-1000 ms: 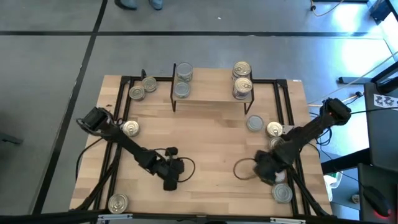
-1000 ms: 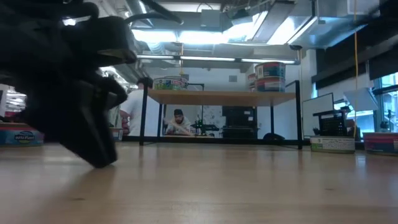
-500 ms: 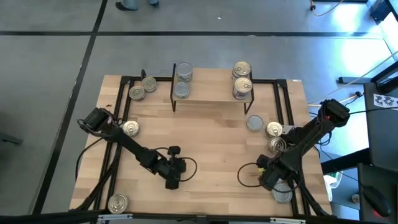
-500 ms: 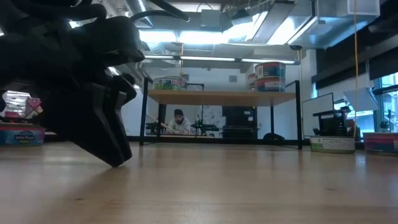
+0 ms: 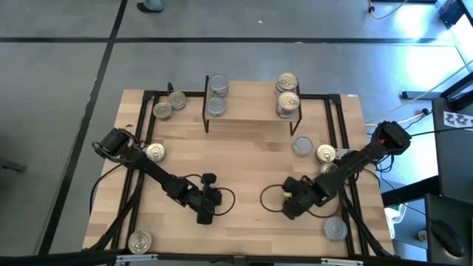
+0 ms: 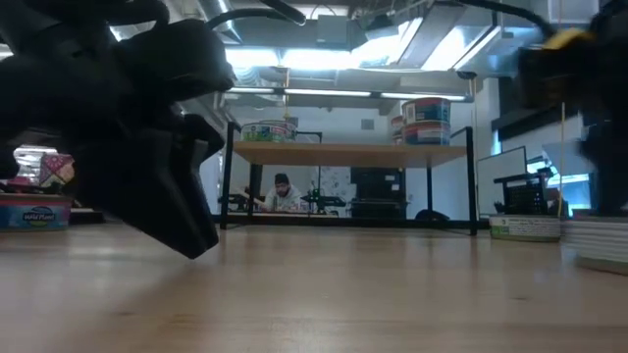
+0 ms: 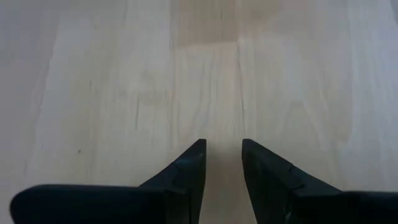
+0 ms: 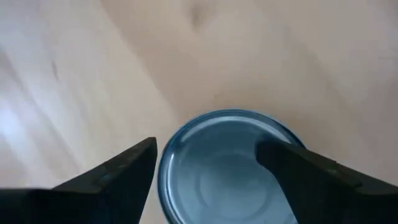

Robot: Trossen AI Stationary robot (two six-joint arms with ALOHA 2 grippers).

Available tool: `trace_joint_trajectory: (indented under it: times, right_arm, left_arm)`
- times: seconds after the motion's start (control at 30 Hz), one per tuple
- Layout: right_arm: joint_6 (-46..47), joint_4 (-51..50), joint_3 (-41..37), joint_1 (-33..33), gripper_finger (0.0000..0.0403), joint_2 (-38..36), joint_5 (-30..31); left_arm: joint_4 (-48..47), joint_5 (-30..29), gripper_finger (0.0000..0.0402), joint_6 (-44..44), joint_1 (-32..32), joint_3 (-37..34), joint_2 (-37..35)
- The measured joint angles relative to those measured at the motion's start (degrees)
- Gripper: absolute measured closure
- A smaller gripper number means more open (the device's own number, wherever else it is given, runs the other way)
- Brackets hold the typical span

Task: Stack canned seafood by type on shelf
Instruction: Stack the green white tuna can on top of the other green white tuna can on the shelf

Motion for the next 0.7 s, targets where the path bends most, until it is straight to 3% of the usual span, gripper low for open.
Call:
trace_joint_trajectory:
  times: [0.37,0.7]
  right_arm:
    - [-15.6,17.6,0.0,-7.2,0.0089,6.6,9.3]
    - [-34.7,47.9,-0.2,-11.6,0.0089,14.8,11.6]
  left_arm:
    - [0.7,0.0,0.0302,0.1,0.4,0.0,0.0]
    - [4.2,-0.4,0.0302,0.6,3.7,0.0,0.0]
